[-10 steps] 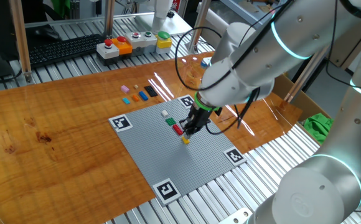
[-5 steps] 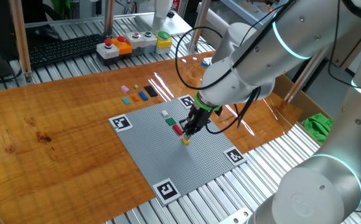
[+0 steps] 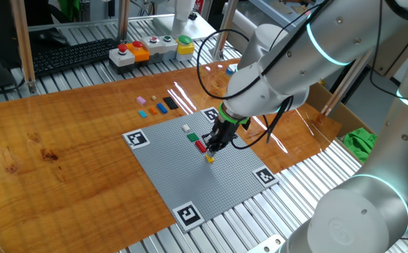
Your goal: Stack small Lego blocks randomly, one at a time
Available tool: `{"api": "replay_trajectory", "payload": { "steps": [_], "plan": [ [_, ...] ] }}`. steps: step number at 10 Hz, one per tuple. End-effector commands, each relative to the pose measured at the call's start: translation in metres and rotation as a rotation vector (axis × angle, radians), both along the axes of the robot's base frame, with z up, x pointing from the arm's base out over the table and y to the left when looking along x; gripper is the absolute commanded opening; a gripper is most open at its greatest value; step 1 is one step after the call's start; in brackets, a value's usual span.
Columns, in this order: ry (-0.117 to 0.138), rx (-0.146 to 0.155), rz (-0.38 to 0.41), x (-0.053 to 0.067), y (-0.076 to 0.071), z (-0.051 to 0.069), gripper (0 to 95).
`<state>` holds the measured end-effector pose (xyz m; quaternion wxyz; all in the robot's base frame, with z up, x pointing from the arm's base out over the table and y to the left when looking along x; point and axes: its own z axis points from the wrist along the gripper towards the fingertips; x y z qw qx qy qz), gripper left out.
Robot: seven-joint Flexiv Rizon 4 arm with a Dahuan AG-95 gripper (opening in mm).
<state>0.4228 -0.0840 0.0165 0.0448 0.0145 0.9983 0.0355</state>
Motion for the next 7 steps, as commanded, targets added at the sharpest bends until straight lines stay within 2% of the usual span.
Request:
{"api": "replay_trajectory", "payload": {
  "steps": [1, 3, 5, 7],
  "plan": [
    [-0.001, 0.001, 0.003, 0.0017, 0.0002, -0.0027, 0.0],
    [0.001, 0.005, 0.021, 0.0021, 0.0013, -0.0005, 0.0],
    [0.0, 0.014, 0.032, 0.0013, 0.0007, -0.0051, 0.0],
    [0.009, 0.021, 0.032, 0.0023, 0.0023, 0.0005, 0.0]
  ]
}}
